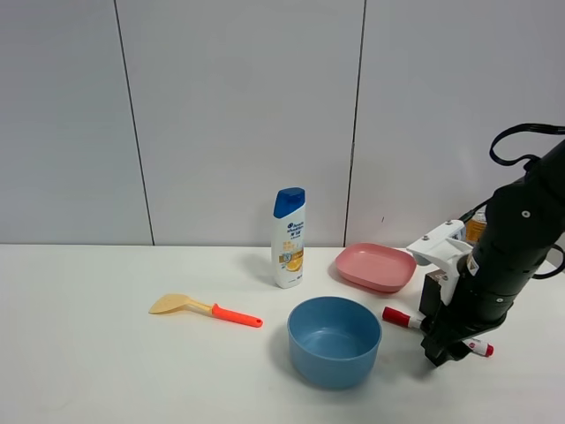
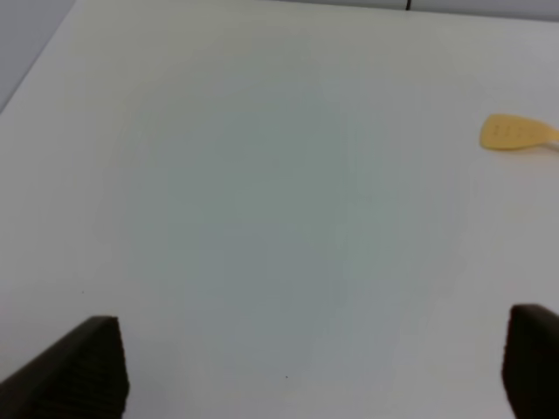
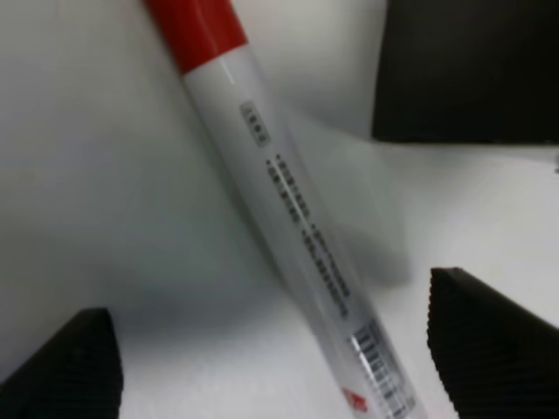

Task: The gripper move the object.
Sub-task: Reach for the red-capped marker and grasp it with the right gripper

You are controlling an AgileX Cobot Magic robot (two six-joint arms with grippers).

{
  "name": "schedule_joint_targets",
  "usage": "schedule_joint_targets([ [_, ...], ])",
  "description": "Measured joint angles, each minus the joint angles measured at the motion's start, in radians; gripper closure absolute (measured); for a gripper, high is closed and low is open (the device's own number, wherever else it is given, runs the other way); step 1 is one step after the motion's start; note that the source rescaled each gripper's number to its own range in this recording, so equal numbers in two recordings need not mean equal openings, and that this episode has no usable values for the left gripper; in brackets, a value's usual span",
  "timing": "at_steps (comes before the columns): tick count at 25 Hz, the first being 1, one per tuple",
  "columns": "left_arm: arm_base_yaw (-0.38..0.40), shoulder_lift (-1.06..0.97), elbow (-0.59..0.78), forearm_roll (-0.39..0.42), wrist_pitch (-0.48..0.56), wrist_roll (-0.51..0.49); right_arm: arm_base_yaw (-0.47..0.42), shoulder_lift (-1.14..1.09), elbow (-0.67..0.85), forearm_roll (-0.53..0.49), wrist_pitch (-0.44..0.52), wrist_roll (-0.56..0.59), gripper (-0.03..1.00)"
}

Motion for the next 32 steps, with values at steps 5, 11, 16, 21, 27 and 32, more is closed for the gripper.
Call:
schedule_joint_targets([
  [5, 0.000, 0.000, 0.000, 0.000, 0.000, 0.000, 0.000, 0.009, -0.006, 0.001, -0.008, 0.042, 0.29],
  [11, 0.000, 0.000, 0.000, 0.000, 0.000, 0.000, -0.002, 0.011, -0.006, 0.023, -0.021, 0.142, 0.29],
  [16, 0.000, 0.000, 0.000, 0.000, 0.000, 0.000, -0.002, 0.014, -0.006, 0.028, -0.025, 0.205, 0.29],
  [21, 0.000, 0.000, 0.000, 0.000, 0.000, 0.000, -0.002, 0.018, -0.006, 0.036, -0.028, 0.263, 0.29],
  [27, 0.000, 0.000, 0.000, 0.000, 0.000, 0.000, -0.011, 0.019, -0.006, 0.072, -0.034, 0.238, 0.29],
  [32, 0.000, 0.000, 0.000, 0.000, 0.000, 0.000, -0.011, 0.019, -0.006, 0.073, -0.045, 0.167, 0.29],
])
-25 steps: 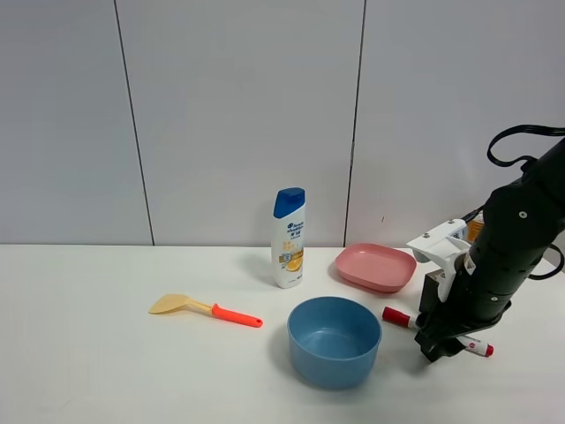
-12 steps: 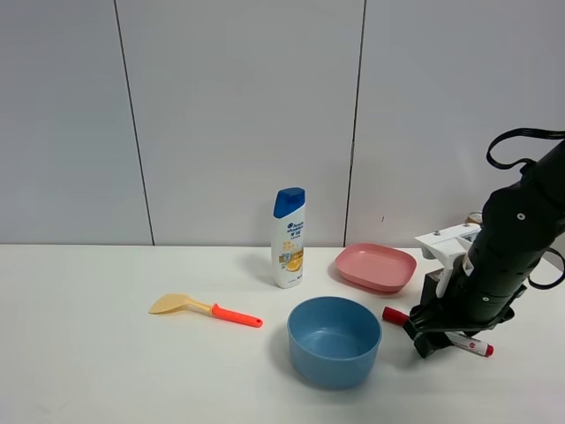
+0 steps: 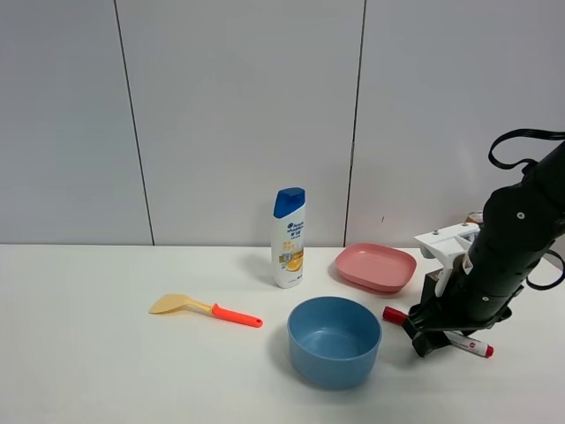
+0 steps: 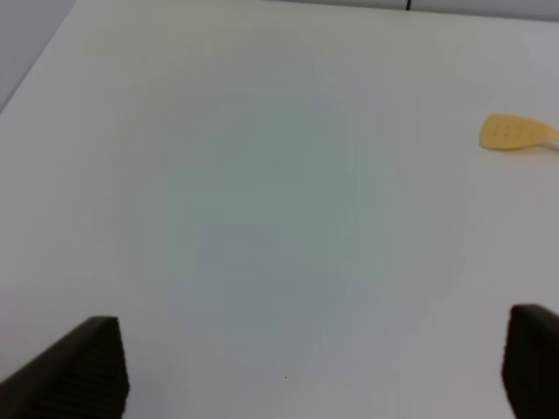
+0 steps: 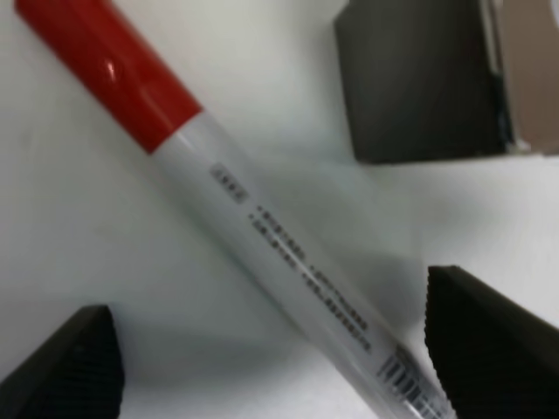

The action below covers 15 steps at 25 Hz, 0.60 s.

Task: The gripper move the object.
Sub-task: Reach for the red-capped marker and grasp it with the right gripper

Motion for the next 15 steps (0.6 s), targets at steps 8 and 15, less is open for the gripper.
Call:
schedule_joint_targets([
  [8, 0.000, 0.000, 0.000, 0.000, 0.000, 0.000, -0.001, 0.000, 0.000, 0.023, 0.004, 0.023, 0.29],
  [15, 0.000, 0.000, 0.000, 0.000, 0.000, 0.000, -0.005, 0.000, 0.000, 0.033, 0.019, 0.128, 0.29],
])
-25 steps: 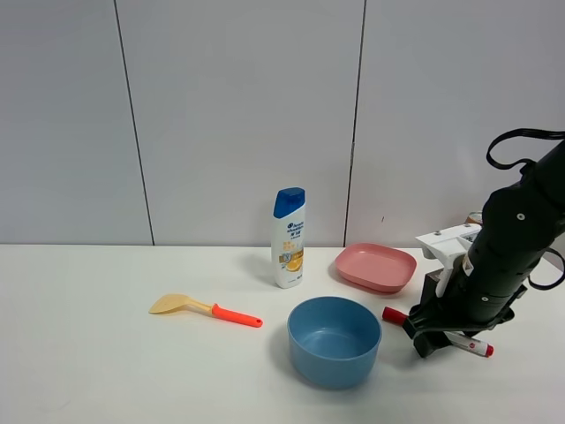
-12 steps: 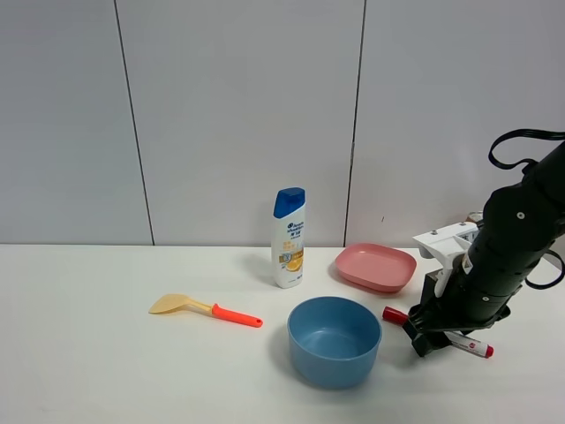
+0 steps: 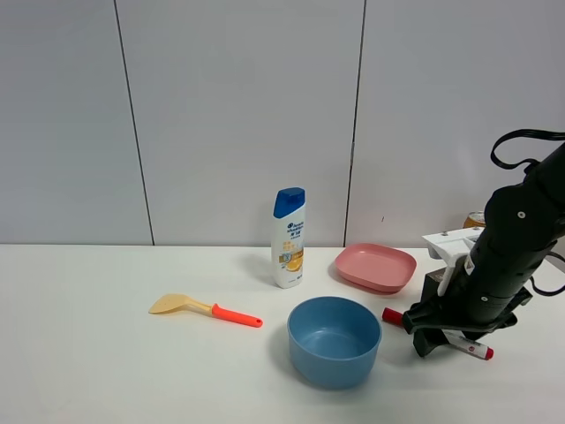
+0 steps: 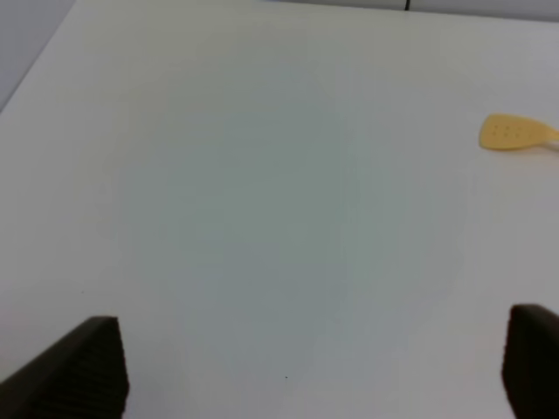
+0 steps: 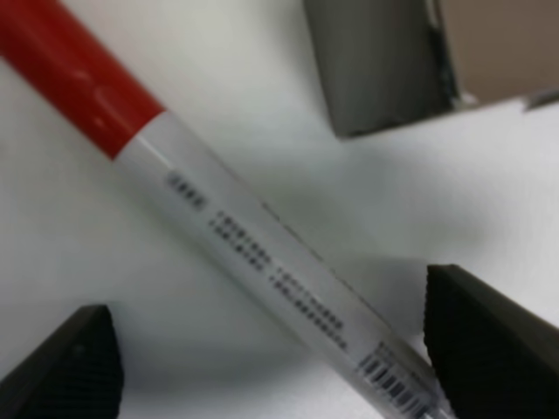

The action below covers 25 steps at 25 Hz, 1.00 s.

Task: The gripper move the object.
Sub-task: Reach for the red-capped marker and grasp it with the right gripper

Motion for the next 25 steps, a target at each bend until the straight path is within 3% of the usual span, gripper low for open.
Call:
schedule_joint_targets([
  [6, 0.000, 0.000, 0.000, 0.000, 0.000, 0.000, 0.000, 0.002, 0.000, 0.004, 0.003, 0.121, 0.29],
  [10, 0.000, 0.000, 0.000, 0.000, 0.000, 0.000, 0.000, 0.002, 0.000, 0.004, 0.007, 0.143, 0.30],
  [12, 0.000, 0.000, 0.000, 0.000, 0.000, 0.000, 0.001, 0.002, 0.000, 0.002, 0.010, 0.145, 0.39],
  [19, 0.000, 0.000, 0.000, 0.000, 0.000, 0.000, 0.003, 0.002, 0.000, -0.033, 0.028, 0.146, 0.91],
  [21, 0.000, 0.000, 0.000, 0.000, 0.000, 0.000, 0.006, 0.002, 0.000, -0.058, 0.029, 0.146, 0.97],
  [25, 0.000, 0.000, 0.000, 0.000, 0.000, 0.000, 0.020, 0.002, -0.001, -0.174, 0.049, 0.144, 0.97],
])
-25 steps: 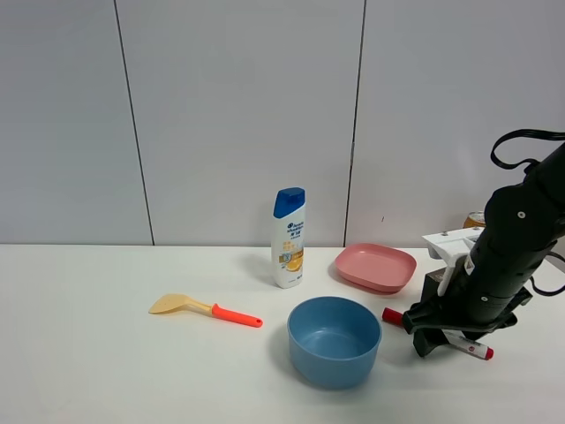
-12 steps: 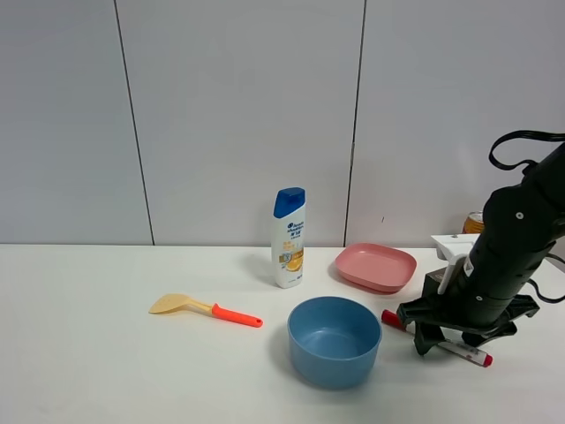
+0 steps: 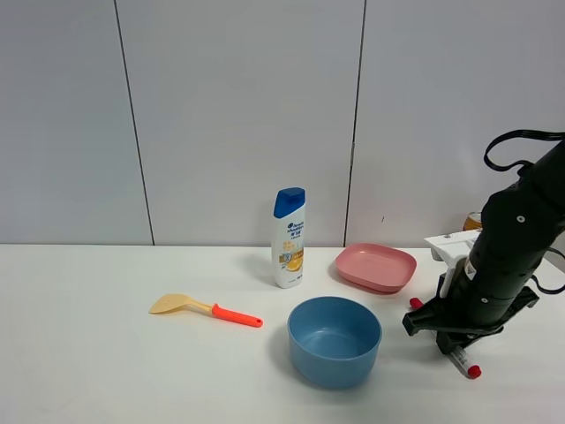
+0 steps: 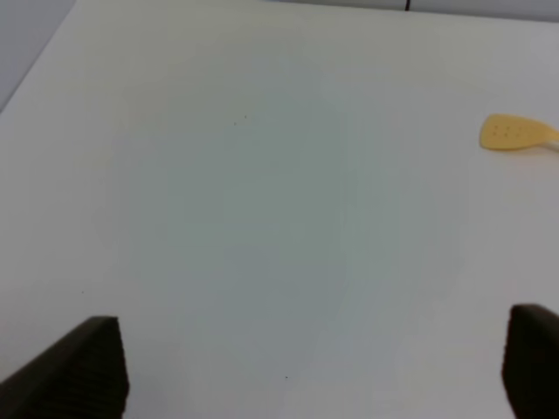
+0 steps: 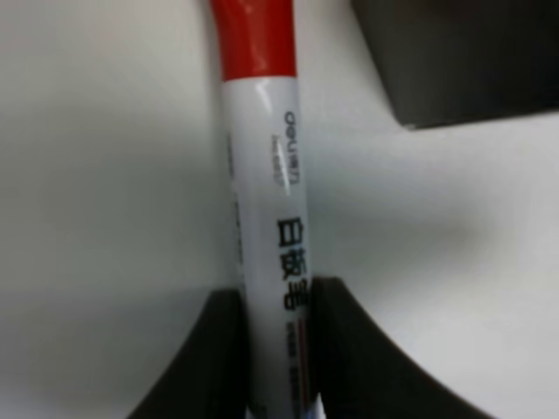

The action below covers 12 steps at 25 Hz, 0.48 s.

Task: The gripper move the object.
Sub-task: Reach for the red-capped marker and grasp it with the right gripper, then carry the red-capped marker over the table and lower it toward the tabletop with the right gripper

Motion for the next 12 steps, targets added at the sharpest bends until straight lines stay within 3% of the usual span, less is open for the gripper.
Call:
schedule_joint_targets([
  [5, 0.000, 0.000, 0.000, 0.000, 0.000, 0.000, 0.011, 0.000, 0.000, -0.099, 0.007, -0.002, 0.97],
  [12, 0.000, 0.000, 0.000, 0.000, 0.000, 0.000, 0.018, -0.044, 0.011, -0.153, 0.025, -0.047, 0.97],
])
